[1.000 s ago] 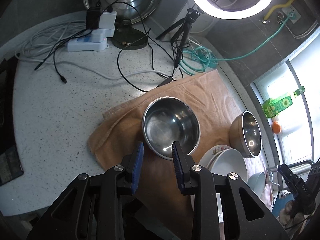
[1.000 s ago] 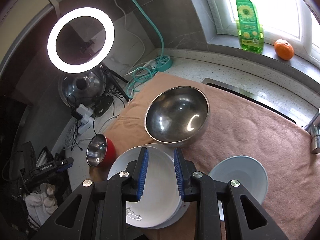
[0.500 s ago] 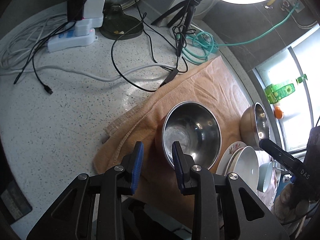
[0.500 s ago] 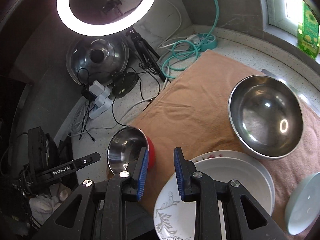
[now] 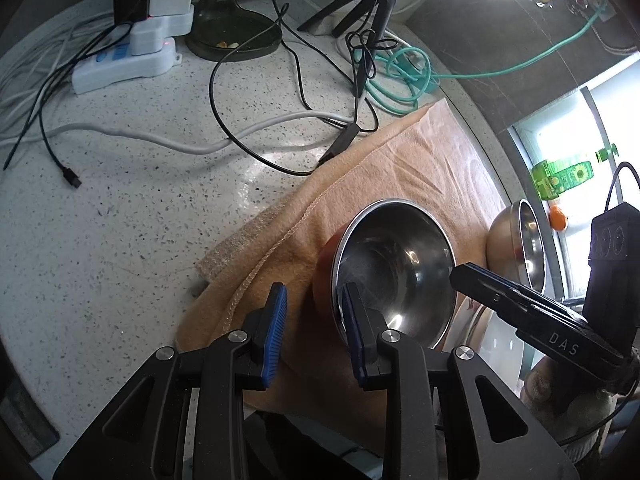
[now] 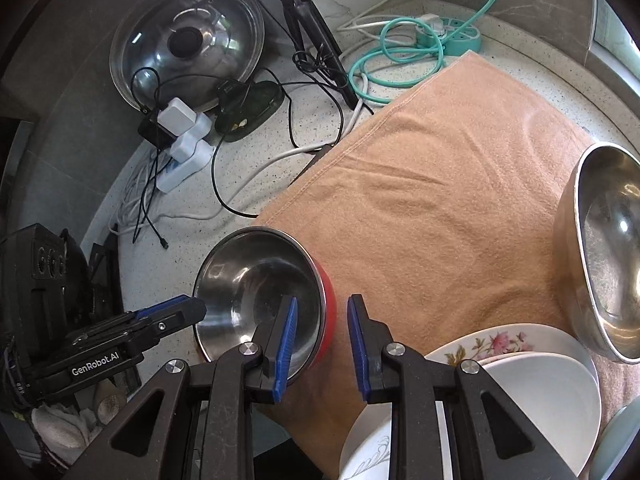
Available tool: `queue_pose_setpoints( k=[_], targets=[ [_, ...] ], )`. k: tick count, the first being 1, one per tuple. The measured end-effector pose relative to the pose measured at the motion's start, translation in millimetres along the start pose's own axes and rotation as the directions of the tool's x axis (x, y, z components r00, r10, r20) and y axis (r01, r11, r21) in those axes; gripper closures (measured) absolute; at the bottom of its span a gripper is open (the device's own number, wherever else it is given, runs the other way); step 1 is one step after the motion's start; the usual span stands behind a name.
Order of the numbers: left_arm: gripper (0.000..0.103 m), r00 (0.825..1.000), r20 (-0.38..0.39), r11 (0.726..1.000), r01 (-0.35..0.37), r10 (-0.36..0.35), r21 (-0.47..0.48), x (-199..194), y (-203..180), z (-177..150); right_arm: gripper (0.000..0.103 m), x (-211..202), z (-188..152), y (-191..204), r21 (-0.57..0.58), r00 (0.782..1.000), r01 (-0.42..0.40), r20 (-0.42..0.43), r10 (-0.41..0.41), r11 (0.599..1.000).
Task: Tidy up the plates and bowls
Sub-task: 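Close both tools on the red-bottomed bowl's rim and lift it, then carry the red-bottomed bowl and lower it into the steel bowl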
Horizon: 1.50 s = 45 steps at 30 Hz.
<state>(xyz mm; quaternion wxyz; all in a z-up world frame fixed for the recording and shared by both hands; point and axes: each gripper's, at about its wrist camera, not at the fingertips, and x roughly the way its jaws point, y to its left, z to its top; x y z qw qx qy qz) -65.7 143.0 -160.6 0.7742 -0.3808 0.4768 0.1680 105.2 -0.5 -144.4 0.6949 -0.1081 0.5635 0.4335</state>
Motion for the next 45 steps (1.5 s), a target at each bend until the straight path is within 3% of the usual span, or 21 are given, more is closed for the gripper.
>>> queue_pose_setpoints(
  k=[8, 18, 33, 45],
  targets=[
    [0.082, 1.000, -0.022, 1.000, 0.008, -0.008, 0.012, 7, 0, 0, 0.080, 12, 2, -1, 0.001, 0.999, 0.019, -0.027, -0.019, 1.000],
    [0.092, 1.000, -0.029, 0.999, 0.008, -0.006, 0.048, 9, -7, 0, 0.096, 17, 2, -2, 0.014, 0.999, 0.002, -0.049, -0.001, 1.000],
    [0.092, 1.000, -0.005, 0.997, 0.027, -0.027, 0.074, -4, -18, 9, 0.097, 5, 1, -3, 0.052, 1.000, -0.004, -0.022, 0.005, 0.999],
    [0.092, 0.998, 0.021, 0.982, 0.060, -0.065, 0.178, -17, -53, 25, 0.096, -32, 4, -15, 0.123, 0.998, -0.015, 0.057, 0.008, 0.992]
  ],
)
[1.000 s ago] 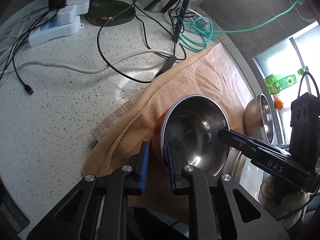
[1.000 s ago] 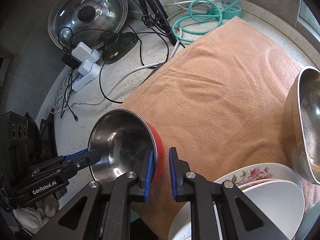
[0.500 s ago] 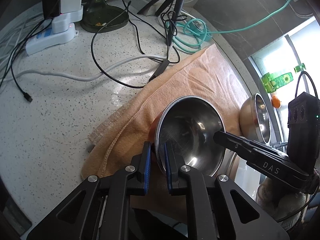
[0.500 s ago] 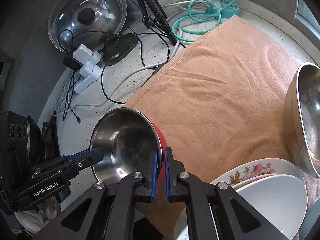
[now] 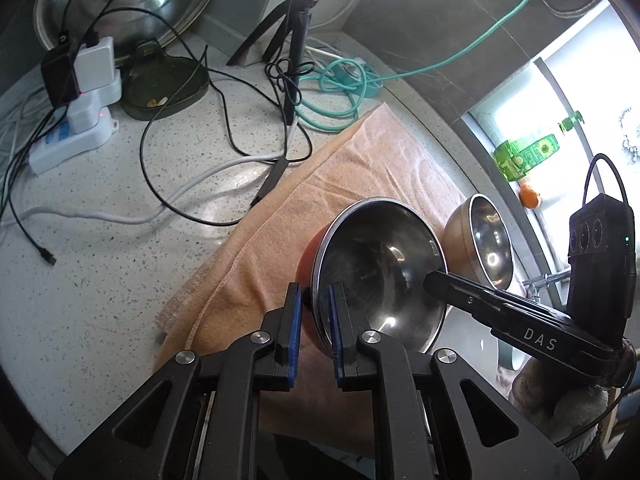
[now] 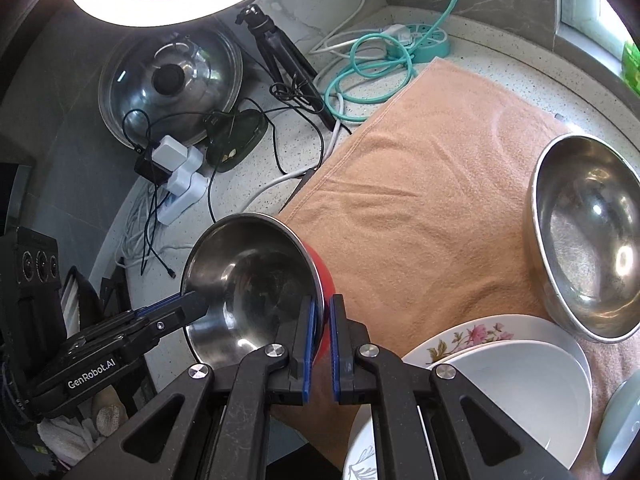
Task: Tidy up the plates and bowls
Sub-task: 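Carry the red-bottomed bowl and lower it into the steel bowl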
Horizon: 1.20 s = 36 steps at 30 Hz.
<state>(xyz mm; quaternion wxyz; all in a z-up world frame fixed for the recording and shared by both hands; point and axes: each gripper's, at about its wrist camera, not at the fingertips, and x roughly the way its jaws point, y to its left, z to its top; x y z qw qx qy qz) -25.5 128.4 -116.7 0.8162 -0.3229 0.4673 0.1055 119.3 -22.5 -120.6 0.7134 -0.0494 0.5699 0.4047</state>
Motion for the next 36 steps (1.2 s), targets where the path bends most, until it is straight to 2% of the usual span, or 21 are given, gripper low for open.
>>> queue_pose_setpoints(
  k=[15, 27, 36],
  targets=[
    [0.092, 0.997, -0.006, 0.988, 0.074, -0.074, 0.138, 5, -54, 24, 0.096, -47, 6, -32, 0.102, 0.995, 0.024, 0.098, -0.034, 0.995],
    [0.092, 0.991, -0.035, 0.957, 0.134, -0.129, 0.256, 20, -110, 39, 0.096, -94, 8, -69, 0.177, 0.979, 0.063, 0.182, -0.096, 0.982],
    [0.092, 0.986, -0.061, 0.936, 0.164, -0.152, 0.310, 37, -148, 49, 0.096, -117, 10, -103, 0.233, 0.969, 0.082, 0.209, -0.132, 0.969]
  ],
)
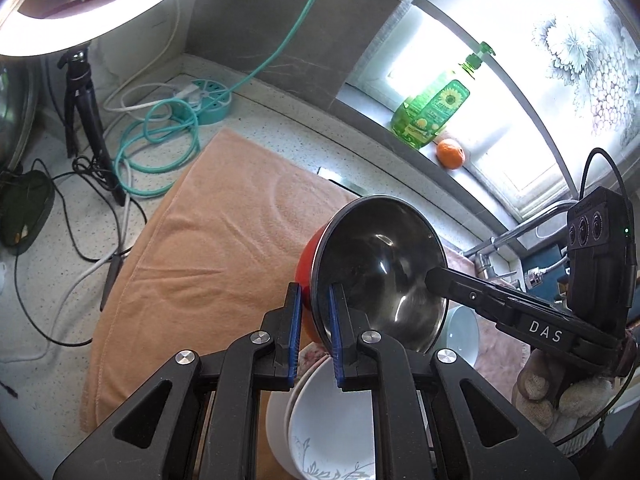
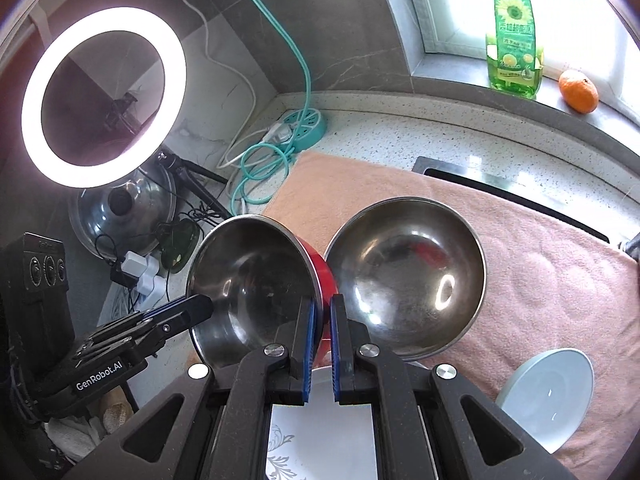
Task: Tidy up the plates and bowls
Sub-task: 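Carry the red-bottomed bowl and lower it into the steel bowl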
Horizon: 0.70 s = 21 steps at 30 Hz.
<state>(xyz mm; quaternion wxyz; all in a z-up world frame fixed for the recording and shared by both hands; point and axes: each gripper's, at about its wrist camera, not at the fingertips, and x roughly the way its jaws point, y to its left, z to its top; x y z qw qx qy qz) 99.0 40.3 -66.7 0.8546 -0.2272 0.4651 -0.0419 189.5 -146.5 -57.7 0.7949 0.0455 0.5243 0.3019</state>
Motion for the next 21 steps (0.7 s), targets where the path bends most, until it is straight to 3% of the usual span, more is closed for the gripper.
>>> queue_pose_setpoints(
  k=[12, 21],
  targets=[
    [0.092, 0.999, -0.039, 0.999, 0.020, -0.018, 0.044, 40, -32, 23, 0.096, 1, 17, -52, 0.087, 1.000, 0.029, 0.000, -0.029, 0.996],
    [0.092, 0.996, -0.092, 0.999, -0.002, 0.007, 0.048, 75, -39, 29, 0.096, 16, 25, -77, 0.098, 0.997, 0.079, -0.015, -0.077, 0.992]
  ],
)
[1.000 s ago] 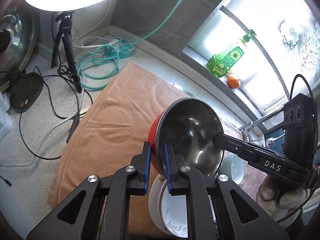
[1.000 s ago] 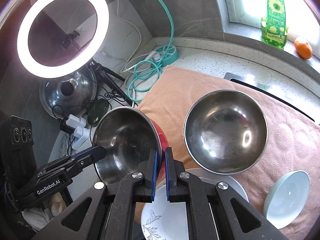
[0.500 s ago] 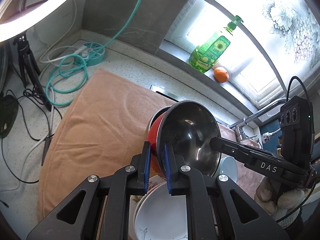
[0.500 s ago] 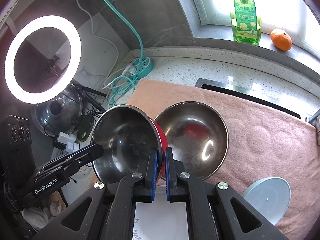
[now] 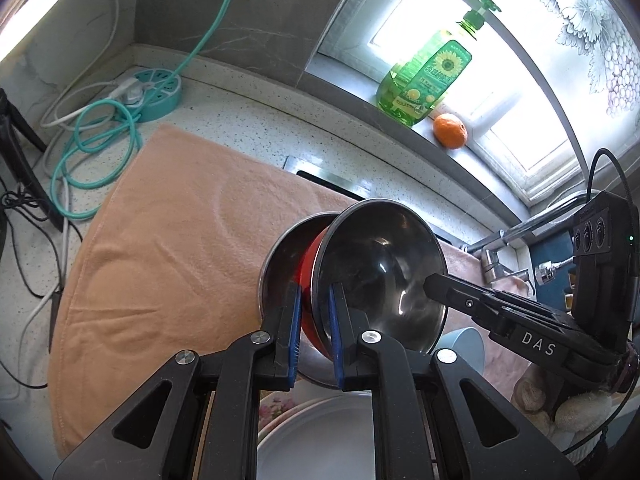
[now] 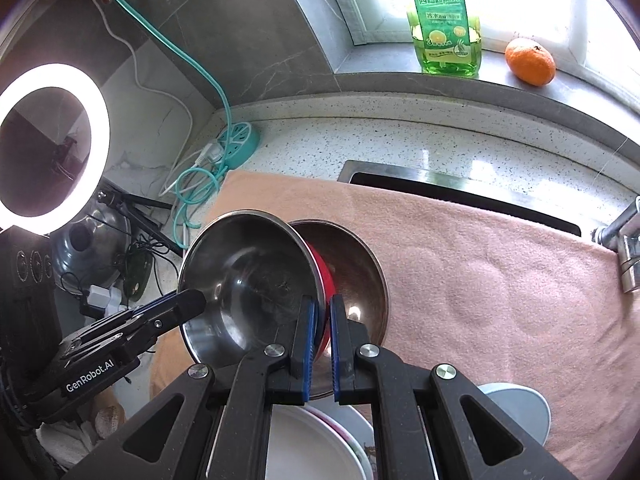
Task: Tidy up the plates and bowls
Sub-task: 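Carry the red-bottomed bowl and lower it into the steel bowl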
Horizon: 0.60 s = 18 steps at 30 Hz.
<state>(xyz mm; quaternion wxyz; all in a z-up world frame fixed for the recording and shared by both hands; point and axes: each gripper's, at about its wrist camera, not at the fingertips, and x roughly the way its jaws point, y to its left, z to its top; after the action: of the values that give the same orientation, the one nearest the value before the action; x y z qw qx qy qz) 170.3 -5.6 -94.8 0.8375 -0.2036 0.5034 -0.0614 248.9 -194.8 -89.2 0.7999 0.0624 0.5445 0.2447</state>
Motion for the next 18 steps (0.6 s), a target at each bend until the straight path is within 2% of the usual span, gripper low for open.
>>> queue_pose_setpoints(
  k=[18],
  targets=[
    [0.092, 0.994, -0.082, 0.998, -0.068, 0.069, 0.020, 37, -1, -1, 0.096, 42, 1, -16, -0.018, 0.996, 0.047, -0.077, -0.048, 0.999]
  ],
)
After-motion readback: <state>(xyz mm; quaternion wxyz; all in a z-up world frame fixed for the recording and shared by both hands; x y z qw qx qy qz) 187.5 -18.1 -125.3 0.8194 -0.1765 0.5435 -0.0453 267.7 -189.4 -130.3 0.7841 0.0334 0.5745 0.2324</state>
